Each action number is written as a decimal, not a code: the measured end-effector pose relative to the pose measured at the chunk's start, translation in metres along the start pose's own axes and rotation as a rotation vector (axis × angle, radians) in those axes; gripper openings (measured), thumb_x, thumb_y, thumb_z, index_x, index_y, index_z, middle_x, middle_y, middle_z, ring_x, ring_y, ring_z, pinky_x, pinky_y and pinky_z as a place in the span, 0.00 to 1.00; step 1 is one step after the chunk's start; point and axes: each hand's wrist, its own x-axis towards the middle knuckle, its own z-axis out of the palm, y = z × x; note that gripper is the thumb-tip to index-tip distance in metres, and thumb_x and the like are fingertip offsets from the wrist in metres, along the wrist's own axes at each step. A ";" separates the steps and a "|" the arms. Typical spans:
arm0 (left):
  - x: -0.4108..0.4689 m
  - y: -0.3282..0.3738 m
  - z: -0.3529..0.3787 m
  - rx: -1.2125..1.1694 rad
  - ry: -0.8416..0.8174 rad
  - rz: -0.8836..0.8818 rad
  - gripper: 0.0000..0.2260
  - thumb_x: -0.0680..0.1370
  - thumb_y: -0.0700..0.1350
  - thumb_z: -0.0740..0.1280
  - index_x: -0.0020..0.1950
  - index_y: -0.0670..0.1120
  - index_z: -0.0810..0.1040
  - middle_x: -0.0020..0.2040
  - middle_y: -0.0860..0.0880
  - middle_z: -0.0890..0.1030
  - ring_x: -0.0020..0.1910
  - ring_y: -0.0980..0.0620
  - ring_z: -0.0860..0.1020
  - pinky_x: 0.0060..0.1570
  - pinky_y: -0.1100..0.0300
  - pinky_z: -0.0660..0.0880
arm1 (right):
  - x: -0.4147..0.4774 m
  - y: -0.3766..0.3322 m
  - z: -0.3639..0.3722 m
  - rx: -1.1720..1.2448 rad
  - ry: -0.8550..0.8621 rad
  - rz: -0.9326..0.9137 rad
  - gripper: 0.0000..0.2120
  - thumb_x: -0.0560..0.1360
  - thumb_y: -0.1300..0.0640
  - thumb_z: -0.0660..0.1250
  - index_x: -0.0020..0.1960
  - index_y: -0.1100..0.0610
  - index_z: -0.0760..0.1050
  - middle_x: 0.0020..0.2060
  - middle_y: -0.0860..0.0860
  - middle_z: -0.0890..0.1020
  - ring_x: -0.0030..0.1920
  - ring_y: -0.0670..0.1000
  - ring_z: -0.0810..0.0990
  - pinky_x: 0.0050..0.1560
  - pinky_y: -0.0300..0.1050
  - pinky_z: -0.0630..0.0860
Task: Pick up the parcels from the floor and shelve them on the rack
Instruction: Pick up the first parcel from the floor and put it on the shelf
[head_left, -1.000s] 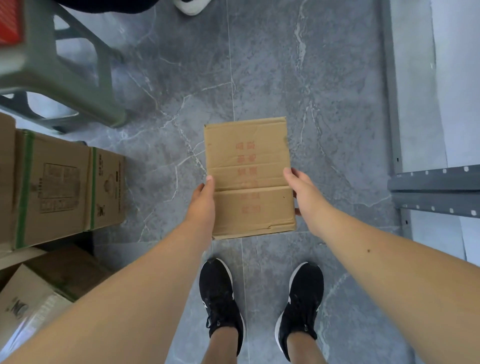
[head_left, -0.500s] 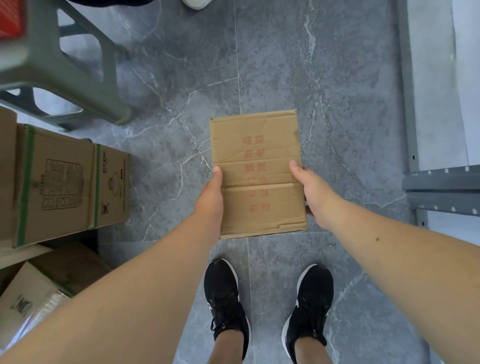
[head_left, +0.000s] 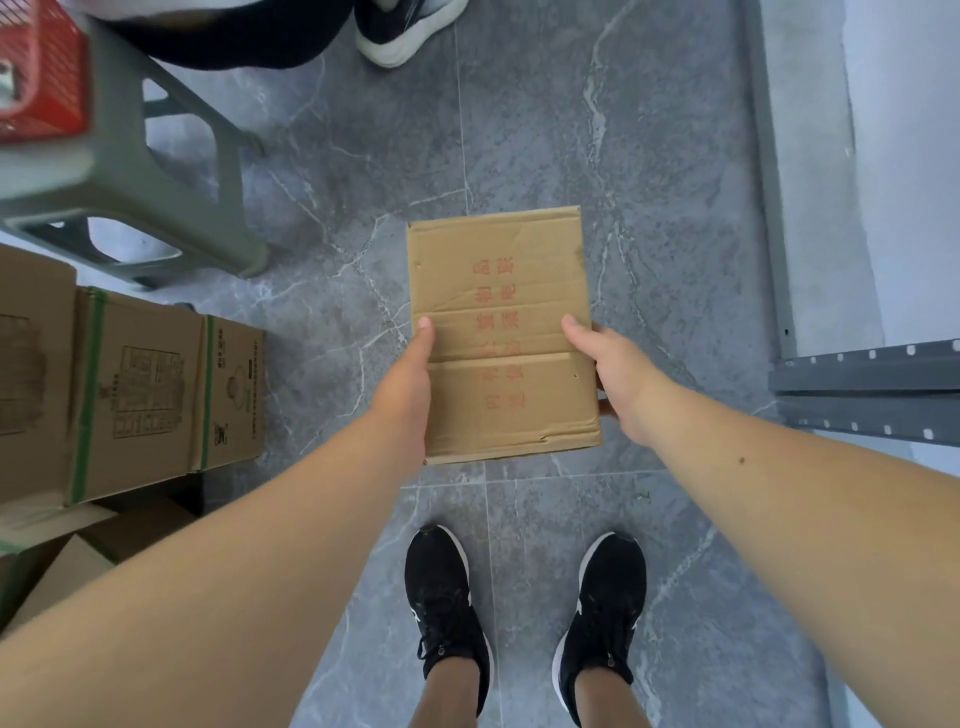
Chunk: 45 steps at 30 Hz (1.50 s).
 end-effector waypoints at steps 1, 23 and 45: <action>-0.005 0.009 0.000 -0.002 0.004 0.008 0.34 0.77 0.75 0.65 0.74 0.54 0.79 0.70 0.47 0.83 0.66 0.41 0.83 0.70 0.36 0.77 | -0.004 -0.008 0.000 0.011 0.002 -0.023 0.20 0.80 0.41 0.68 0.68 0.48 0.80 0.57 0.45 0.87 0.46 0.42 0.88 0.43 0.39 0.83; -0.185 0.149 0.029 -0.015 -0.050 0.171 0.35 0.74 0.75 0.69 0.74 0.55 0.79 0.69 0.46 0.83 0.66 0.39 0.82 0.70 0.35 0.76 | -0.129 -0.186 -0.031 0.005 0.017 -0.175 0.33 0.74 0.33 0.69 0.74 0.47 0.75 0.70 0.47 0.81 0.71 0.53 0.77 0.74 0.57 0.70; -0.390 0.259 0.059 0.001 -0.101 0.390 0.41 0.75 0.74 0.68 0.83 0.54 0.69 0.79 0.47 0.74 0.78 0.39 0.72 0.79 0.35 0.65 | -0.325 -0.379 -0.067 -0.049 0.034 -0.389 0.12 0.79 0.38 0.68 0.55 0.43 0.82 0.41 0.41 0.89 0.51 0.50 0.85 0.45 0.50 0.78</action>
